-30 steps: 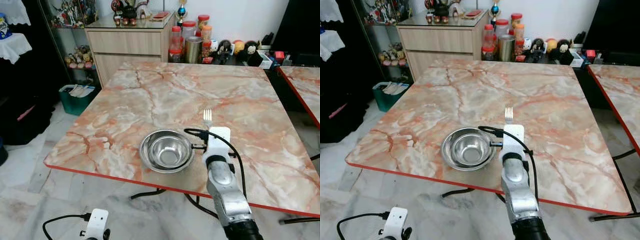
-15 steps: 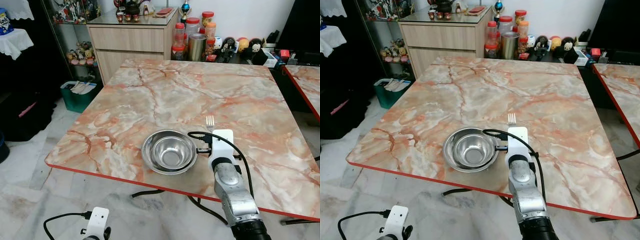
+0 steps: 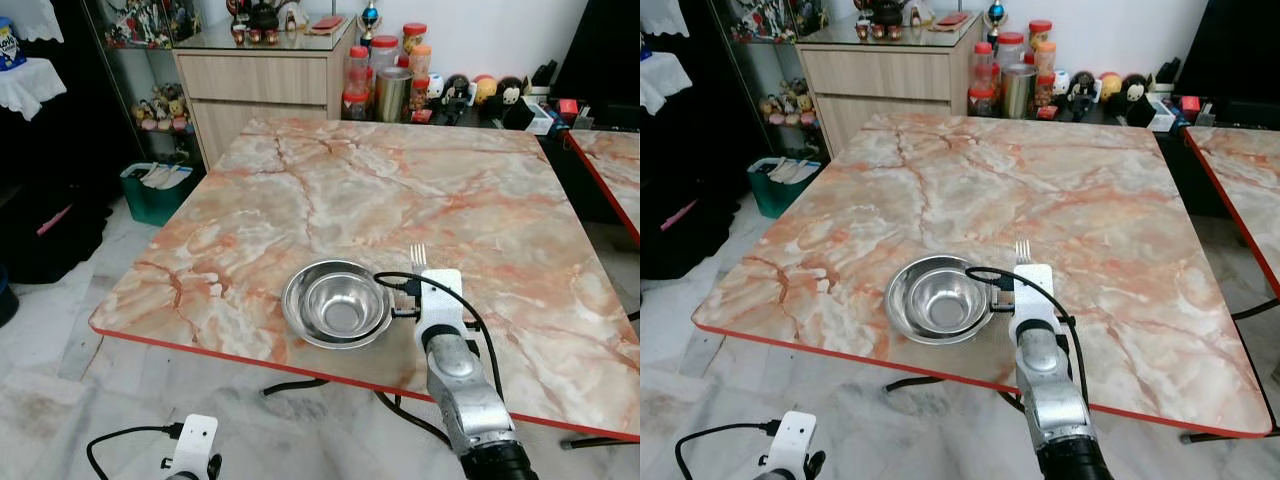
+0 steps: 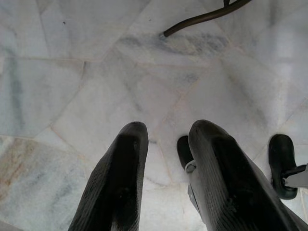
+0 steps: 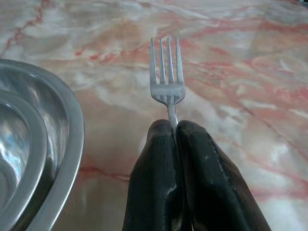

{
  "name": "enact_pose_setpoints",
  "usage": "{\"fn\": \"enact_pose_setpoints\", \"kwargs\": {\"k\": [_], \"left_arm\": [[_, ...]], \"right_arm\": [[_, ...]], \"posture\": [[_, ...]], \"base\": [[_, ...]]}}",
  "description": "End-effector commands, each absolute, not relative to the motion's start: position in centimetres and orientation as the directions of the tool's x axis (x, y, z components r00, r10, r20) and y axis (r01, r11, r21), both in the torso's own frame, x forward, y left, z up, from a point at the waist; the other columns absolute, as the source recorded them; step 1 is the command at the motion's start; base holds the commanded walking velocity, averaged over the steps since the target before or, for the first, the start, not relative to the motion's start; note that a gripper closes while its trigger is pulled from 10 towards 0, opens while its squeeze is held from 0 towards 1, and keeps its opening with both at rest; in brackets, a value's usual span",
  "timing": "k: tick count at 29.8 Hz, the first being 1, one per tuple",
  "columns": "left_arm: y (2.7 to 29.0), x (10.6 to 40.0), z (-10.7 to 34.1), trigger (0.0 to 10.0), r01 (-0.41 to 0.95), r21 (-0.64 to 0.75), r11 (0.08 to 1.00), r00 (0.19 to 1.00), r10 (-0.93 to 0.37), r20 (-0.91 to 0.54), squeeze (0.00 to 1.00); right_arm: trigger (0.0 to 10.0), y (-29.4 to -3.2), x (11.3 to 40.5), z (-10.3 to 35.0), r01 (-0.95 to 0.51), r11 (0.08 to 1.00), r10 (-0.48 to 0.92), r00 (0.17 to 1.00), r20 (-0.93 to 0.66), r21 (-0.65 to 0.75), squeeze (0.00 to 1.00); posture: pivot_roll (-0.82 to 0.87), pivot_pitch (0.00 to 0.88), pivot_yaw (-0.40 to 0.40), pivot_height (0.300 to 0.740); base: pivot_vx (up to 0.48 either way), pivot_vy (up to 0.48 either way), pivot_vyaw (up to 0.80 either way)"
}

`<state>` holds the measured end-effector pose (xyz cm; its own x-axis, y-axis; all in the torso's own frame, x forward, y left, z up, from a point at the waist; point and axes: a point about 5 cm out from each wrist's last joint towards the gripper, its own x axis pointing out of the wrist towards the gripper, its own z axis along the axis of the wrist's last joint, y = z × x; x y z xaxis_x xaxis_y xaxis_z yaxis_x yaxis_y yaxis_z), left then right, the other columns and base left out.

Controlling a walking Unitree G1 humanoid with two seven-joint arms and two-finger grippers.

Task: Setting the table

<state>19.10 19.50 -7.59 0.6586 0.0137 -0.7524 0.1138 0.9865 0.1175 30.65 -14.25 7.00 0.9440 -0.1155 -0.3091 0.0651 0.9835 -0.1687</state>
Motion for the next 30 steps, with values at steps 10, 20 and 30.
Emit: {"fn": "enact_pose_setpoints", "kwargs": {"k": [10,20,30], "left_arm": [[20.0,18.9,-7.7,10.0,0.122,0.135,0.983,0.646,0.025,-0.763,0.00],[20.0,19.0,-7.6,10.0,0.121,0.135,0.983,0.647,0.025,-0.762,0.00],[20.0,18.8,-7.7,10.0,0.116,0.132,0.985,0.645,0.026,-0.764,0.00]], "right_arm": [[10.0,-13.5,30.9,6.1,0.039,0.988,-0.086,0.944,-0.319,-0.151,0.00],[10.0,-13.5,31.2,6.1,0.052,0.987,-0.096,0.947,-0.305,-0.150,0.00],[10.0,-13.7,31.0,5.4,0.061,0.986,-0.110,0.938,-0.327,-0.156,0.00]], "posture": [[-0.04,0.000,0.027,0.736],[-0.04,0.000,0.026,0.736],[-0.04,0.013,0.025,0.736]], "base": [[0.000,0.000,0.00],[0.000,0.000,0.00],[0.000,0.000,0.00]]}}
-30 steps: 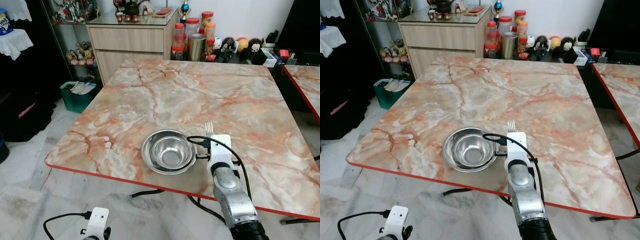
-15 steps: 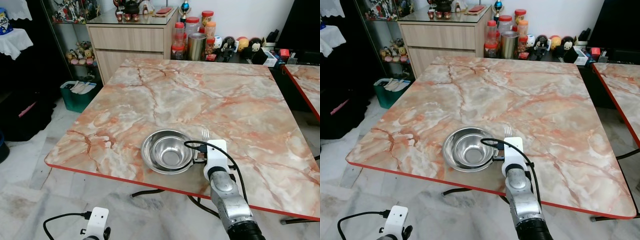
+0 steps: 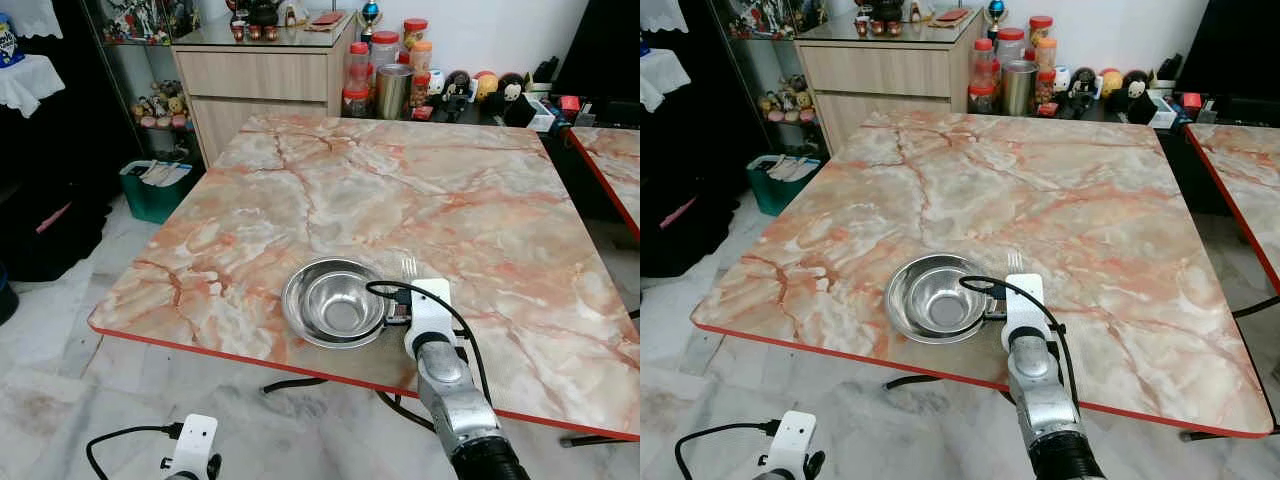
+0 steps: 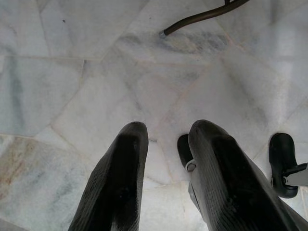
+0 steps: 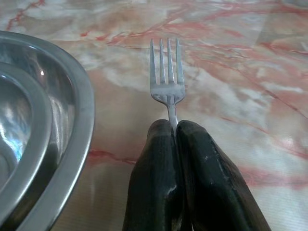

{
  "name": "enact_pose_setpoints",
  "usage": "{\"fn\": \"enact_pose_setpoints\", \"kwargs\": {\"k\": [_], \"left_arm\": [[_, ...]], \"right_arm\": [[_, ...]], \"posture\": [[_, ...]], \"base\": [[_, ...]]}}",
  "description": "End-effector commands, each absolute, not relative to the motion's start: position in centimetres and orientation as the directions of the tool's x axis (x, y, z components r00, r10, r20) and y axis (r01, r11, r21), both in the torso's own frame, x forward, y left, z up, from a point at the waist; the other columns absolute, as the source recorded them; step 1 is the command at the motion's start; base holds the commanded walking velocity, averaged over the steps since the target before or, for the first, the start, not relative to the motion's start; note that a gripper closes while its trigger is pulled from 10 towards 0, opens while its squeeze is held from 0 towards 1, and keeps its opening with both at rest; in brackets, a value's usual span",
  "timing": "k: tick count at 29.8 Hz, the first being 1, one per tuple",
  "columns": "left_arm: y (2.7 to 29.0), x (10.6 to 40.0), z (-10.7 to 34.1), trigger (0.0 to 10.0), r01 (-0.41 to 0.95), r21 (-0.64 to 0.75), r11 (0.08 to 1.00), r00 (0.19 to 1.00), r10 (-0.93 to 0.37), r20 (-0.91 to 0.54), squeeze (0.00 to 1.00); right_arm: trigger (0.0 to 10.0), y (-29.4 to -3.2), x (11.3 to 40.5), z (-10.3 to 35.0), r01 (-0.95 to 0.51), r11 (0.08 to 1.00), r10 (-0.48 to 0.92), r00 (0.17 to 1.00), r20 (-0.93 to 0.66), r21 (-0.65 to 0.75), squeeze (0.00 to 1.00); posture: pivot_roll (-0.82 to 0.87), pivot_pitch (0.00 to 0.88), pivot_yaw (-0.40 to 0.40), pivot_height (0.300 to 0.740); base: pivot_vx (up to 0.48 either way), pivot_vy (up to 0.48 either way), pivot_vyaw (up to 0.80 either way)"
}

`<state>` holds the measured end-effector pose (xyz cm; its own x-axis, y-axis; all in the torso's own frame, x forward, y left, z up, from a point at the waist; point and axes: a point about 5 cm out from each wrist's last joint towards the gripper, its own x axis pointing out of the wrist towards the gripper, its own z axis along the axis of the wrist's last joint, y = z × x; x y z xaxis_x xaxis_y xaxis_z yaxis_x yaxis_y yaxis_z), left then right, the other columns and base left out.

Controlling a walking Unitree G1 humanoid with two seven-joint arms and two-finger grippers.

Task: Setting the table

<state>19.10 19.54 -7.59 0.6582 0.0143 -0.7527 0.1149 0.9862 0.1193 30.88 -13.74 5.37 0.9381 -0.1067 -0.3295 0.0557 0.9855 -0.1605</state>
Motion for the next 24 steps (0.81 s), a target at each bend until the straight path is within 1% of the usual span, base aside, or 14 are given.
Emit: {"fn": "enact_pose_setpoints", "kwargs": {"k": [1,24], "left_arm": [[19.95,18.81,-7.71,10.0,0.116,0.132,0.985,0.645,0.026,-0.764,0.00],[19.98,18.85,-7.69,10.0,0.115,0.133,0.984,0.646,0.028,-0.763,0.00]], "right_arm": [[10.0,-13.71,30.99,5.40,0.061,0.986,-0.110,0.938,-0.327,-0.156,0.00],[10.0,-13.72,31.01,4.84,0.064,0.986,-0.114,0.933,-0.343,-0.154,0.00]], "posture": [[-0.04,0.013,0.025,0.736],[-0.03,0.017,0.028,0.736]], "base": [[0.000,0.000,0.00],[0.000,0.000,0.00]]}}
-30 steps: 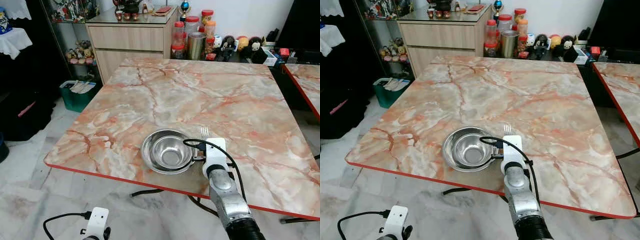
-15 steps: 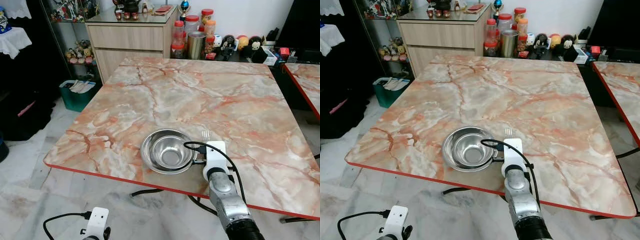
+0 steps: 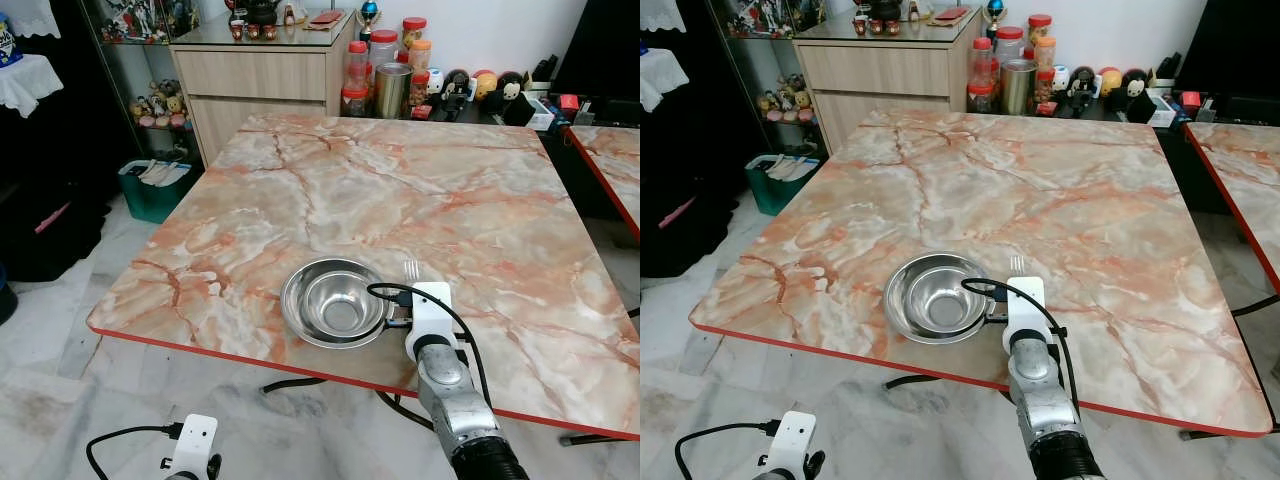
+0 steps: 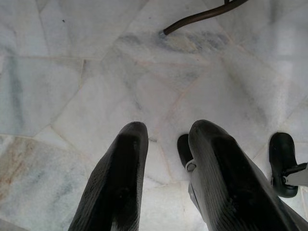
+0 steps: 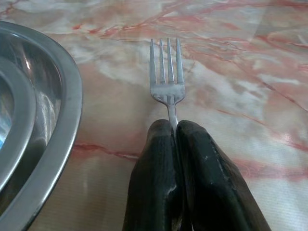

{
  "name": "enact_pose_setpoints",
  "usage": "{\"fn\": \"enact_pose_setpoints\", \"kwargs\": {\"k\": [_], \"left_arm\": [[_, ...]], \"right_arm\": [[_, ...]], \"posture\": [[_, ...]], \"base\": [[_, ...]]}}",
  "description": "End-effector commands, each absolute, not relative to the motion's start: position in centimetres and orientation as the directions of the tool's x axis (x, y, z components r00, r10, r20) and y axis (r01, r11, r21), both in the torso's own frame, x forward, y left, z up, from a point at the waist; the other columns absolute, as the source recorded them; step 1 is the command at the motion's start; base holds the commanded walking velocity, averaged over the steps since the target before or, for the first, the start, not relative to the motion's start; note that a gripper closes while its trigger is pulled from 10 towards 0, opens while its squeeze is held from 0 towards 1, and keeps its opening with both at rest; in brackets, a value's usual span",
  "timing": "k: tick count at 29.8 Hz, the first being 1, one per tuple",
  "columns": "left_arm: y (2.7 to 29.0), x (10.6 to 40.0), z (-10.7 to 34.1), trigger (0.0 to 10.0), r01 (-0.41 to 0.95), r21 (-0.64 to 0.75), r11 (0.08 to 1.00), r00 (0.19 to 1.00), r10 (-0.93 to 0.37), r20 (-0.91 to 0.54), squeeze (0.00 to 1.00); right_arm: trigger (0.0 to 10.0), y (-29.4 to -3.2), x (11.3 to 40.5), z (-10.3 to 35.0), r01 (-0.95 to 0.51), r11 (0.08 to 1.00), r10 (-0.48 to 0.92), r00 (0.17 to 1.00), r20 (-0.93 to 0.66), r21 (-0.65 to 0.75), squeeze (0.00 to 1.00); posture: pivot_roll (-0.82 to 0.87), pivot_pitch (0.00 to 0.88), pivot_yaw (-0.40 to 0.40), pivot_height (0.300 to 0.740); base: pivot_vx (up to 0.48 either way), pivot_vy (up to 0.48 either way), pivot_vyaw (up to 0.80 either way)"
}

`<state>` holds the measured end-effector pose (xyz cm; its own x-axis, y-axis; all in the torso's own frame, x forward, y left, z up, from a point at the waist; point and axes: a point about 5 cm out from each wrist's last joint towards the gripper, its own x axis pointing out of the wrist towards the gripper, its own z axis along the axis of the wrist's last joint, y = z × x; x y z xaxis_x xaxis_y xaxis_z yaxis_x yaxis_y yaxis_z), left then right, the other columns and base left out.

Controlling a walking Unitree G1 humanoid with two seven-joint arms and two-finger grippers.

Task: Setting the table

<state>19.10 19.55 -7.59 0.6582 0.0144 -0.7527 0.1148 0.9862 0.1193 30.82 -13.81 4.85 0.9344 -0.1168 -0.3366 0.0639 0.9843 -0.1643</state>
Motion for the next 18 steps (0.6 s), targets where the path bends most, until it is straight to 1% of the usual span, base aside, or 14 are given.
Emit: {"fn": "enact_pose_setpoints", "kwargs": {"k": [1,5,6,7,18], "left_arm": [[19.97,18.85,-7.69,10.0,0.115,0.133,0.984,0.646,0.028,-0.763,0.00],[19.97,18.89,-7.67,10.0,0.115,0.134,0.984,0.647,0.028,-0.762,0.00],[19.99,18.92,-7.65,10.0,0.114,0.134,0.984,0.647,0.029,-0.762,0.00],[20.00,18.93,-7.64,10.0,0.113,0.135,0.984,0.648,0.029,-0.761,0.00],[20.15,18.88,-7.64,10.0,0.110,0.136,0.985,0.647,0.033,-0.762,0.00]], "right_arm": [[10.0,-13.71,31.01,4.83,0.064,0.986,-0.114,0.933,-0.342,-0.155,0.00],[10.0,-13.68,31.09,4.93,0.064,0.986,-0.114,0.934,-0.339,-0.154,0.01],[10.0,-13.63,31.14,4.97,0.063,0.986,-0.112,0.935,-0.338,-0.153,0.33],[10.0,-13.59,31.15,5.00,0.062,0.986,-0.110,0.935,-0.337,-0.152,1.00],[10.0,-13.39,31.22,5.03,0.058,0.987,-0.105,0.936,-0.336,-0.148,1.00]], "posture": [[-0.03,0.016,0.027,0.736],[-0.03,0.016,0.027,0.736],[-0.03,0.016,0.027,0.736],[-0.03,0.016,0.027,0.736],[-0.02,0.018,0.026,0.736]], "base": [[0.000,0.000,0.00],[0.000,0.000,0.00],[0.000,0.000,0.00],[0.000,0.000,0.00],[0.000,0.000,0.00]]}}
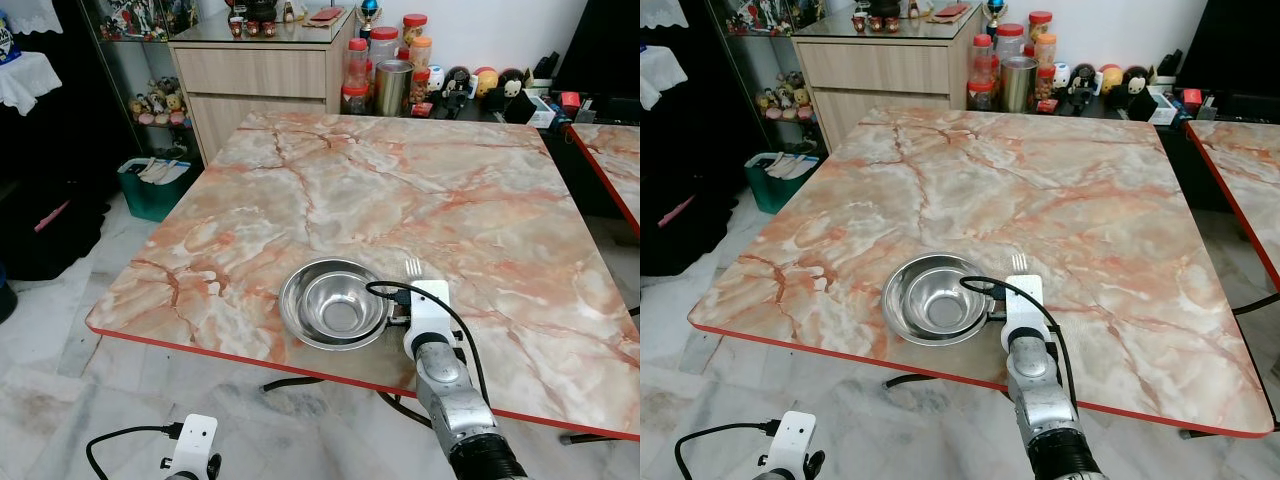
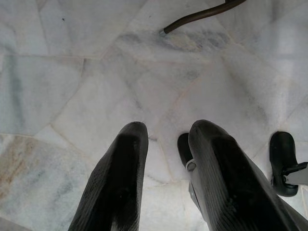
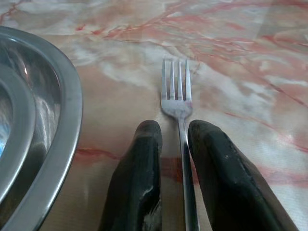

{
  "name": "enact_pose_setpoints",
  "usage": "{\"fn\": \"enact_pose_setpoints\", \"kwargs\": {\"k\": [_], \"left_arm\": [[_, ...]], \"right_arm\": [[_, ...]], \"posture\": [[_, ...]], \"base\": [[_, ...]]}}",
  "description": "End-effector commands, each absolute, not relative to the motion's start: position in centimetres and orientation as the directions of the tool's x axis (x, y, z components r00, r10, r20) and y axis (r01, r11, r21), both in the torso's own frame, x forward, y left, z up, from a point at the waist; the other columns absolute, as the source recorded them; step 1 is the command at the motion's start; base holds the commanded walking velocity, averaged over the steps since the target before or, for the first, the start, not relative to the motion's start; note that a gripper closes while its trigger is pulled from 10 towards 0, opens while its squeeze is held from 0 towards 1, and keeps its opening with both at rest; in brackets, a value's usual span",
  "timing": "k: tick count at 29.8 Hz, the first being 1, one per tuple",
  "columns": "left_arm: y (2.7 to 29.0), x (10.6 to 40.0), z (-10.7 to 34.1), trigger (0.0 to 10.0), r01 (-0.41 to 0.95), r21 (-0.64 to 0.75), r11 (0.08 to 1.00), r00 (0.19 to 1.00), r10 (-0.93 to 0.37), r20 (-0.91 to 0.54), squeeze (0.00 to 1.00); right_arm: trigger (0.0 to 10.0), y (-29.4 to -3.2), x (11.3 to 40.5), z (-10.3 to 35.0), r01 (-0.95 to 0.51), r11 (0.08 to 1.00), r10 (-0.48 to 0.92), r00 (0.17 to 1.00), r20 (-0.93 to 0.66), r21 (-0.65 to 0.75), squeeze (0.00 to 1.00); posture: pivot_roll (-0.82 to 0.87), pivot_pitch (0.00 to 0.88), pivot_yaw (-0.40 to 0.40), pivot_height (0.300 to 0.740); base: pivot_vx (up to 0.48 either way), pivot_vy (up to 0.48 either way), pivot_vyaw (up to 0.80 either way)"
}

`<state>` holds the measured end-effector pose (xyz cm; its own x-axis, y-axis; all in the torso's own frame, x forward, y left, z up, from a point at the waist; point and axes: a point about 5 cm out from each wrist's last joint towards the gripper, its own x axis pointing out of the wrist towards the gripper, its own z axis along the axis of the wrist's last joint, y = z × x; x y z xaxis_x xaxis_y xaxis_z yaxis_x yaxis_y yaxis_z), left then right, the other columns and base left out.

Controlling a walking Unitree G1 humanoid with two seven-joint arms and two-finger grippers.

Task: Setting the table

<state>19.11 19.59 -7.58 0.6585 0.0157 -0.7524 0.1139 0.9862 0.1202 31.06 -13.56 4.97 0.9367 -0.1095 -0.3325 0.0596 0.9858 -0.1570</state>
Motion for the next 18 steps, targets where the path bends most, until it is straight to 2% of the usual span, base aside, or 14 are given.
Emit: {"fn": "enact_pose_setpoints", "kwargs": {"k": [1,2,3,4,5,6,7,12,15,18], "left_arm": [[20.1,18.9,-7.6,10.0,0.110,0.136,0.985,0.648,0.033,-0.761,0.00],[20.1,18.9,-7.6,10.0,0.110,0.135,0.985,0.648,0.032,-0.761,0.00],[20.1,18.9,-7.6,10.0,0.110,0.135,0.985,0.649,0.031,-0.760,0.00],[20.1,18.9,-7.6,10.0,0.110,0.134,0.985,0.649,0.031,-0.760,0.00],[20.1,18.9,-7.6,10.0,0.111,0.134,0.985,0.649,0.031,-0.760,0.00],[20.1,18.9,-7.6,10.0,0.111,0.134,0.985,0.649,0.031,-0.760,0.00],[20.1,18.9,-7.6,10.0,0.110,0.134,0.985,0.649,0.031,-0.760,0.00],[20.1,18.9,-7.6,10.0,0.110,0.134,0.985,0.650,0.031,-0.760,0.00],[20.1,19.0,-7.6,10.0,0.109,0.133,0.985,0.653,0.030,-0.757,0.00],[20.0,19.0,-7.6,10.0,0.109,0.132,0.985,0.654,0.029,-0.756,0.00]], "right_arm": [[10.0,-13.4,31.2,5.0,0.059,0.987,-0.106,0.936,-0.335,-0.148,1.00],[10.0,-13.4,31.2,5.1,0.060,0.987,-0.107,0.937,-0.334,-0.148,1.00],[10.0,-13.4,31.2,5.2,0.062,0.987,-0.110,0.938,-0.330,-0.151,0.66],[10.0,-13.4,31.2,5.2,0.063,0.986,-0.111,0.938,-0.328,-0.152,0.66],[10.0,-13.4,31.2,5.3,0.066,0.986,-0.113,0.939,-0.325,-0.152,0.08],[10.0,-13.4,31.2,5.3,0.067,0.986,-0.114,0.939,-0.323,-0.152,0.08],[10.0,-13.5,31.3,5.7,0.080,0.985,-0.124,0.944,-0.306,-0.151,0.00],[10.0,-13.5,31.6,6.5,0.095,0.985,-0.131,0.955,-0.268,-0.142,0.00],[10.0,-13.6,32.4,9.3,0.124,0.985,-0.139,0.982,-0.130,-0.122,0.00],[10.0,-13.6,32.5,9.6,0.123,0.985,-0.138,0.983,-0.122,-0.123,0.00]], "posture": [[-0.02,0.016,0.026,0.736],[-0.02,0.017,0.028,0.736],[-0.02,0.018,0.026,0.736],[-0.02,0.018,0.026,0.736],[-0.02,0.016,0.027,0.736],[-0.02,0.016,0.027,0.736],[-0.02,0.017,0.029,0.736],[-0.02,0.017,0.029,0.736],[-0.02,0.013,0.029,0.736],[-0.02,0.013,0.029,0.736]], "base": [[0.000,0.000,0.00],[0.000,0.000,0.00],[0.000,0.000,0.00],[0.000,0.000,0.00],[0.000,0.000,0.00],[0.000,0.000,0.00],[0.000,0.000,0.00],[0.000,0.000,0.00],[0.000,0.000,0.00],[0.000,0.000,0.00]]}}
